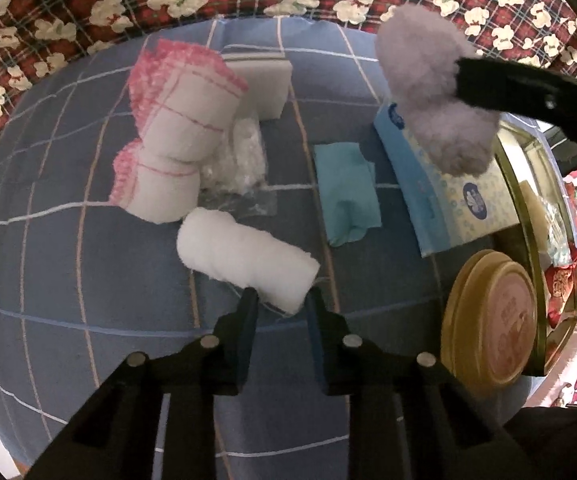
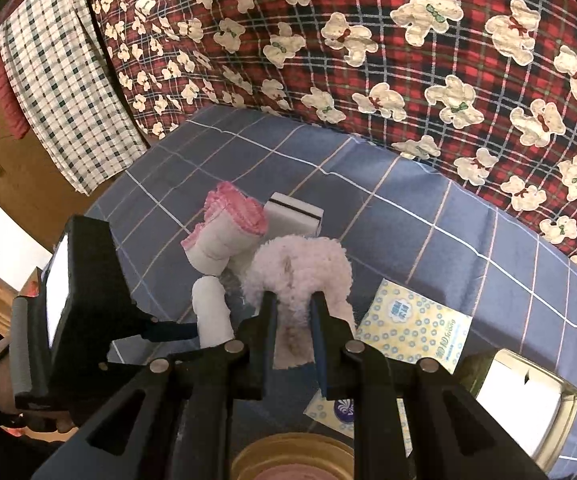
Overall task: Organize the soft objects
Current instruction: 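Lift the pink puff with the right tool while the left tool approaches the white roll, then grasp the white roll with the left tool, then carry the white roll into the tray and release while the right tool drops the pink puff there, then move the left tool to the pink-edged towel roll while the right tool approaches the teal cloth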
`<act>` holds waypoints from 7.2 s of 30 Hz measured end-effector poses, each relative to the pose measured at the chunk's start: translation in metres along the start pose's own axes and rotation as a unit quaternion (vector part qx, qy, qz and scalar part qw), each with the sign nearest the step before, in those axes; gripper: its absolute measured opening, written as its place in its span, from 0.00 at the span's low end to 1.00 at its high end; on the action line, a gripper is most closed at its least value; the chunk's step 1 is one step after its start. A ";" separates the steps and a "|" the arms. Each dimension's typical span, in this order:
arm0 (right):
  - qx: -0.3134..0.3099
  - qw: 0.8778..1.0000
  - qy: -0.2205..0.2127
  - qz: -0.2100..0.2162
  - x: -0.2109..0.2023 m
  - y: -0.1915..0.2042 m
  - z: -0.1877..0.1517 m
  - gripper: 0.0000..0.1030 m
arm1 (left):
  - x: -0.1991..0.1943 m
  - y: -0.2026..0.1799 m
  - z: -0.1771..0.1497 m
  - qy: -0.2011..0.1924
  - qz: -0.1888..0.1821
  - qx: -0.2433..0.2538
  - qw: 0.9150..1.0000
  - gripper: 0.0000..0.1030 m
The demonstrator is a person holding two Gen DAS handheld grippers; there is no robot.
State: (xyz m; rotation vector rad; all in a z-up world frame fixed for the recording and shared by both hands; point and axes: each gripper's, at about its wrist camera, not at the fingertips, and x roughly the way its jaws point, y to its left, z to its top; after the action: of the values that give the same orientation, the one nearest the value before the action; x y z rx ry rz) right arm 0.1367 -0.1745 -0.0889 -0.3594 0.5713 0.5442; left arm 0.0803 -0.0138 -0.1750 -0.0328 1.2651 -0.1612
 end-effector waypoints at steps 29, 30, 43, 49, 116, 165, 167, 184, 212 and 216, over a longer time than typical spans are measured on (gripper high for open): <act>0.005 1.000 -0.022 0.006 -0.014 0.004 -0.001 0.18 | -0.054 0.005 -0.011 -0.060 -0.014 -0.019 0.998 0.00; 0.006 1.000 -0.023 0.006 -0.015 0.004 -0.001 0.18 | -0.056 0.004 -0.011 -0.061 -0.014 -0.018 0.998 0.00; 0.009 1.000 -0.025 0.001 -0.022 0.002 -0.005 0.18 | -0.034 0.005 -0.019 -0.029 0.015 -0.045 0.998 0.56; 0.005 1.000 -0.017 -0.006 -0.022 0.002 -0.015 0.18 | -0.015 0.000 -0.016 -0.007 0.005 -0.052 0.999 0.70; 0.075 0.995 -0.058 -0.044 -0.062 -0.032 -0.035 0.18 | -0.074 -0.054 0.038 -0.077 -0.004 0.032 0.996 0.37; 0.297 0.936 -0.063 -0.179 -0.117 -0.175 -0.110 0.37 | -0.062 -0.143 0.078 -0.091 -0.043 0.097 0.990 0.71; 0.280 0.946 -0.062 -0.153 -0.108 -0.164 -0.095 0.37 | -0.064 -0.111 0.076 -0.094 -0.022 0.064 0.993 0.71; 0.072 0.996 0.050 -0.008 0.020 -0.003 -0.002 0.37 | -0.055 0.057 0.025 -0.073 0.070 -0.098 0.990 0.71; 0.011 0.981 0.183 -0.061 0.118 0.013 -0.008 0.12 | -0.015 0.064 0.044 -0.051 0.054 -0.041 0.996 0.71; 0.018 0.983 0.178 -0.050 0.114 0.007 -0.004 0.12 | -0.005 0.056 0.050 -0.049 0.051 -0.018 0.997 0.71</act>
State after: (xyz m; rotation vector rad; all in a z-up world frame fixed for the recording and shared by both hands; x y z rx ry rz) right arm 0.2117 -0.1276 -0.1611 -0.4521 0.9011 0.3732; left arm 0.1318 0.0389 -0.1621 -0.0072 1.1686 -0.0470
